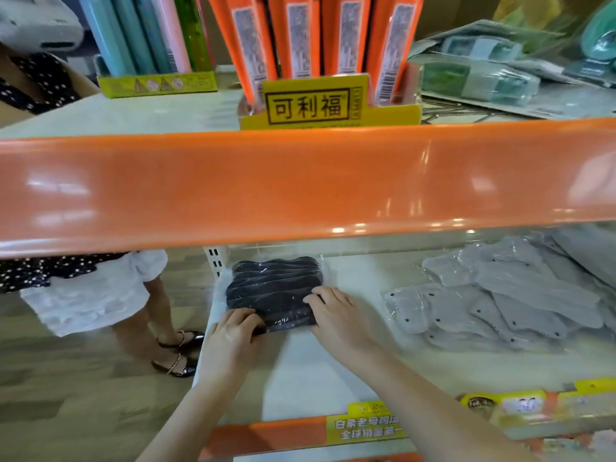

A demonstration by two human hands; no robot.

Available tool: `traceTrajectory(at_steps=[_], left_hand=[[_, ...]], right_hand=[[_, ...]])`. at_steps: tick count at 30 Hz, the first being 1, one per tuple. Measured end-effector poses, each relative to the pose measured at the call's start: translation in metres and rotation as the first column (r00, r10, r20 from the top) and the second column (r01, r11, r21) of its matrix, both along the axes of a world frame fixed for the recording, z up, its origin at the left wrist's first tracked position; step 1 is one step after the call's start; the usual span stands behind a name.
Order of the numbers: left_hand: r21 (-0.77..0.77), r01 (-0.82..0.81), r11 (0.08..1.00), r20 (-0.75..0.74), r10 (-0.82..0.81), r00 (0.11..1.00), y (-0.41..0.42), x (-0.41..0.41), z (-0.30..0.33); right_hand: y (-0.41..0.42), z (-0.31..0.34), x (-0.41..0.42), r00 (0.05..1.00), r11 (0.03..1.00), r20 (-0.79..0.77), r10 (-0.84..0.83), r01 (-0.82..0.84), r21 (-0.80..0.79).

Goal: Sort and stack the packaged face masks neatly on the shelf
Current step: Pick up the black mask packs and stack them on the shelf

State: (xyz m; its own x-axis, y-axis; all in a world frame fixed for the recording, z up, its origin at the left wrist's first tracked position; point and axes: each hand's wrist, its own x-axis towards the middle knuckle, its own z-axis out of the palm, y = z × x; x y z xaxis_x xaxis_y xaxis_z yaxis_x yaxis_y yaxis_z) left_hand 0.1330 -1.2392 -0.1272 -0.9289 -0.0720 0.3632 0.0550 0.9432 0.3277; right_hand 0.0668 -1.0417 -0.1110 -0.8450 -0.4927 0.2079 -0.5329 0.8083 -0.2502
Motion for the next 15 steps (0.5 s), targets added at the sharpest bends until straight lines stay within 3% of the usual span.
traceTrajectory(at_steps=[10, 15], left_hand=[[-0.181, -0.044, 0.982, -0.022, 0.041, 0.999, 0.0, -0.018, 0.007], [-0.212, -0.038, 0.976, 0.038, 0.047, 0.998, 0.002, -0.018, -0.001]], right_hand=[[-0.006, -0.009, 0.005, 1.0, 1.0, -0.015, 0.009, -0.01, -0.027], [-0.009, -0.005, 0.01, 1.0, 0.993, 0.025, 0.016, -0.019, 0.115]])
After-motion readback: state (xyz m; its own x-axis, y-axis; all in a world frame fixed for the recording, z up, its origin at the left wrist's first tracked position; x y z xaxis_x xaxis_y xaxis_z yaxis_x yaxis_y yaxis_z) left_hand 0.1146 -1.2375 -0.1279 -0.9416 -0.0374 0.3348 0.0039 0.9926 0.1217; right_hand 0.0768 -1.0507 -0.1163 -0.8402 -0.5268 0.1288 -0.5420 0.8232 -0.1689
